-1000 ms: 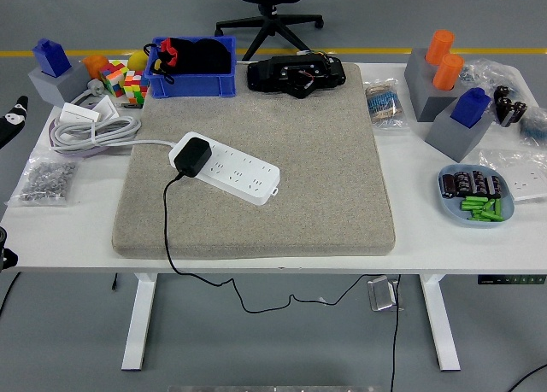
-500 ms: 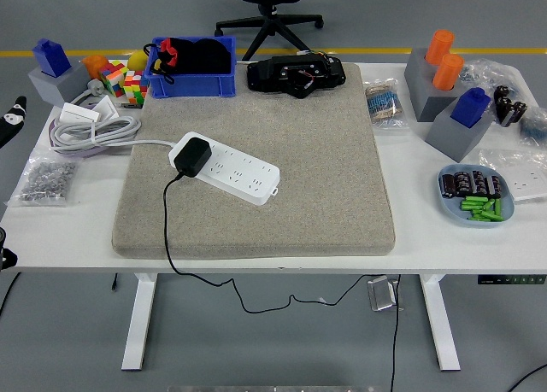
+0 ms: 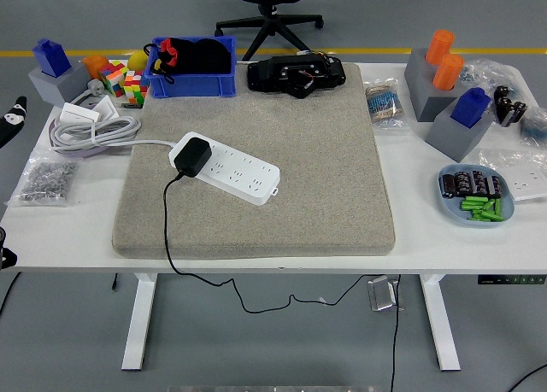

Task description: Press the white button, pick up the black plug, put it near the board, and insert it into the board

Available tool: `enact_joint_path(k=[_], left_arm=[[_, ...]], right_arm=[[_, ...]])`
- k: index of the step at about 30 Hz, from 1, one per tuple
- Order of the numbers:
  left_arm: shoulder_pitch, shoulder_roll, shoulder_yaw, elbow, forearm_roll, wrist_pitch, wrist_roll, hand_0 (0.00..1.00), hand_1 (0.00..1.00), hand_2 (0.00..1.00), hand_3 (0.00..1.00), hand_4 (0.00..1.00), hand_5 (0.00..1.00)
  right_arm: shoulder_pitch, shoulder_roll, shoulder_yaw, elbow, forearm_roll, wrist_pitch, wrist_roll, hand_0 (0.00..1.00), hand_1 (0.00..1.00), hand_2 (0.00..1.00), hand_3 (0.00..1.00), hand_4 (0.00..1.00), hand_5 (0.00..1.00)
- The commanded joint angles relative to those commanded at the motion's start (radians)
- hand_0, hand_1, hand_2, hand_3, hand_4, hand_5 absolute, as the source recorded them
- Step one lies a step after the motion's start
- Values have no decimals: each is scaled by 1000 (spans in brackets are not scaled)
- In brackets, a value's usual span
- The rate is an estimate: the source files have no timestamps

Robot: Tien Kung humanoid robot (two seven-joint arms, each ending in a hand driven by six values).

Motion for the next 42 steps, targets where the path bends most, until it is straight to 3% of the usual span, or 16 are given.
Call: enact_joint_path(k=[42], left_arm=[[7, -5, 3, -2, -4, -9, -6, 801, 790, 733, 710, 752, 303]], right_arm=[[-4, 7, 2, -3, 0, 4, -4, 766, 649, 654, 617, 663, 427]])
